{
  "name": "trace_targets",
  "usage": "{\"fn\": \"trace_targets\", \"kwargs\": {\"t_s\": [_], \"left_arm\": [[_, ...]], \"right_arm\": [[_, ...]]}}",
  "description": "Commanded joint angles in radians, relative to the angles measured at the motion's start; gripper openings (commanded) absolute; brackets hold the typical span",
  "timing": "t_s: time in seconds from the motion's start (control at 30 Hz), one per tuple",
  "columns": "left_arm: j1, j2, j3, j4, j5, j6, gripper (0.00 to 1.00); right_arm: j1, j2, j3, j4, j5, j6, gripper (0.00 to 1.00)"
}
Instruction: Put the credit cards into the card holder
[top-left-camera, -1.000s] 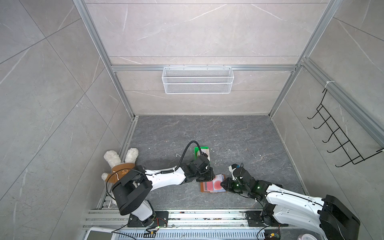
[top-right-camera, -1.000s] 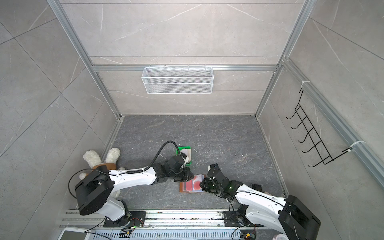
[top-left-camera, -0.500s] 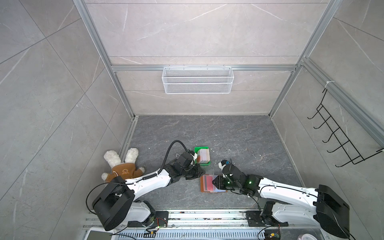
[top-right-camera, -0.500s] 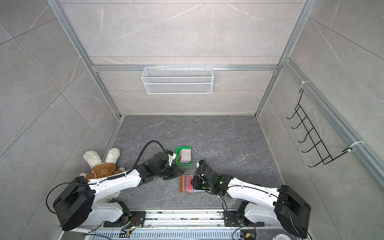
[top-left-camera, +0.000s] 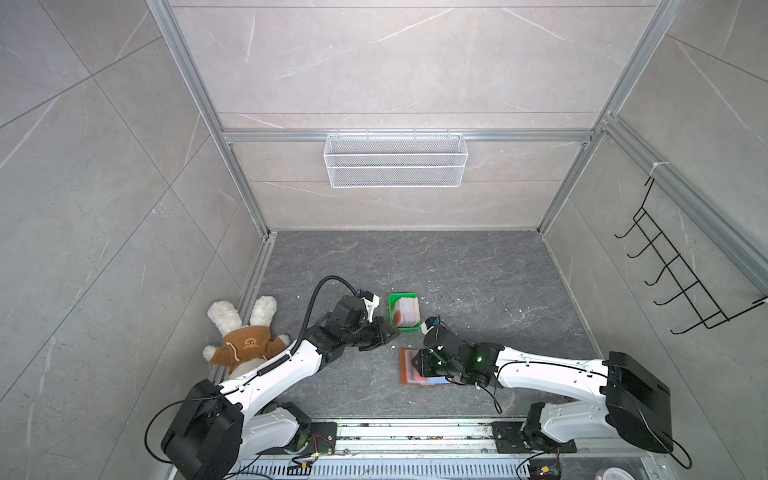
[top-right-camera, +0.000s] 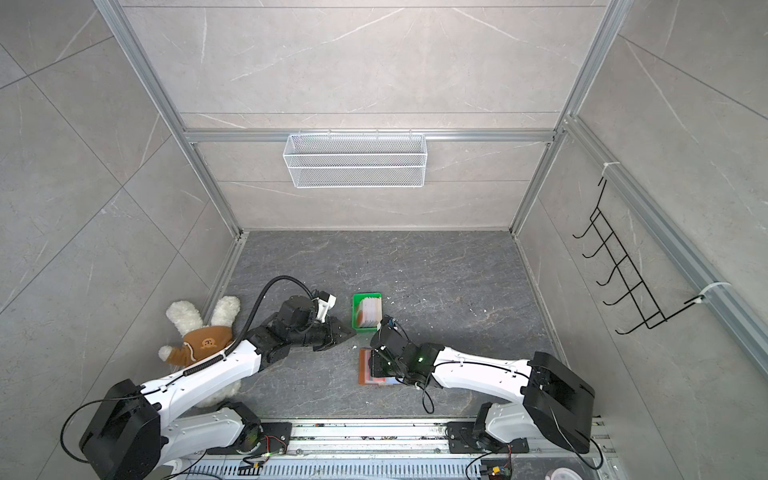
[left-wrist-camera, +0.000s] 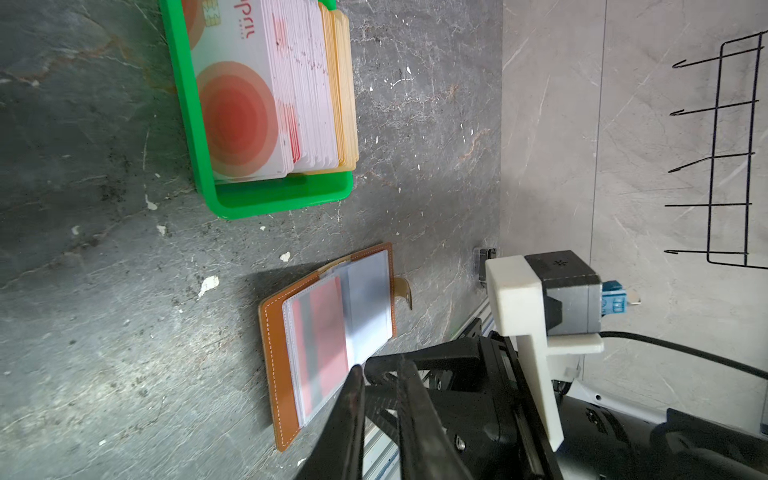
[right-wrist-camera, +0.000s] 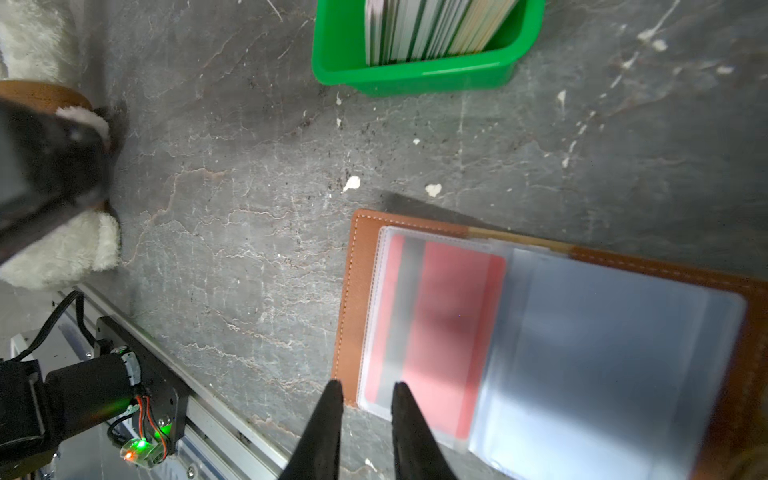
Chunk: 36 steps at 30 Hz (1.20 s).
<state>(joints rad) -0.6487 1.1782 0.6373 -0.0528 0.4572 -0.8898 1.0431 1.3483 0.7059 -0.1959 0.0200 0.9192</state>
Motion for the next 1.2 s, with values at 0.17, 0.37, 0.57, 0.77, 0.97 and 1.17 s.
{"fn": "trace_targets", "kwargs": {"t_s": [0.17, 0.37, 0.57, 0.77, 0.97, 1.17], "left_arm": [[0.048, 0.054, 0.120, -0.125, 0.108, 0.134, 0.18], [0.101, 0.135, 0.288, -0.244, 0.170, 0.256, 0.19], [0.152, 0.223, 0.435, -0.343, 0.224, 0.368, 0.19], [0.195, 0.278, 0.529, -0.396, 0.241, 0.449, 0.19], [0.205, 0.362, 0.548, -0.387, 0.241, 0.471, 0.19], [0.210, 0.450, 0.577, -0.371, 0.226, 0.451, 0.18]], "right_arm": [[0.005, -0.070, 0.050, -0.106, 0.139, -0.032, 0.27], [0.004, -0.083, 0.125, -0.168, 0.198, -0.063, 0.35], [-0.026, -0.059, 0.212, -0.218, 0.220, -0.108, 0.43], [-0.073, -0.046, 0.258, -0.223, 0.211, -0.131, 0.50], [-0.119, -0.037, 0.284, -0.233, 0.198, -0.147, 0.58], [-0.181, 0.014, 0.305, -0.209, 0.144, -0.195, 0.64]]}}
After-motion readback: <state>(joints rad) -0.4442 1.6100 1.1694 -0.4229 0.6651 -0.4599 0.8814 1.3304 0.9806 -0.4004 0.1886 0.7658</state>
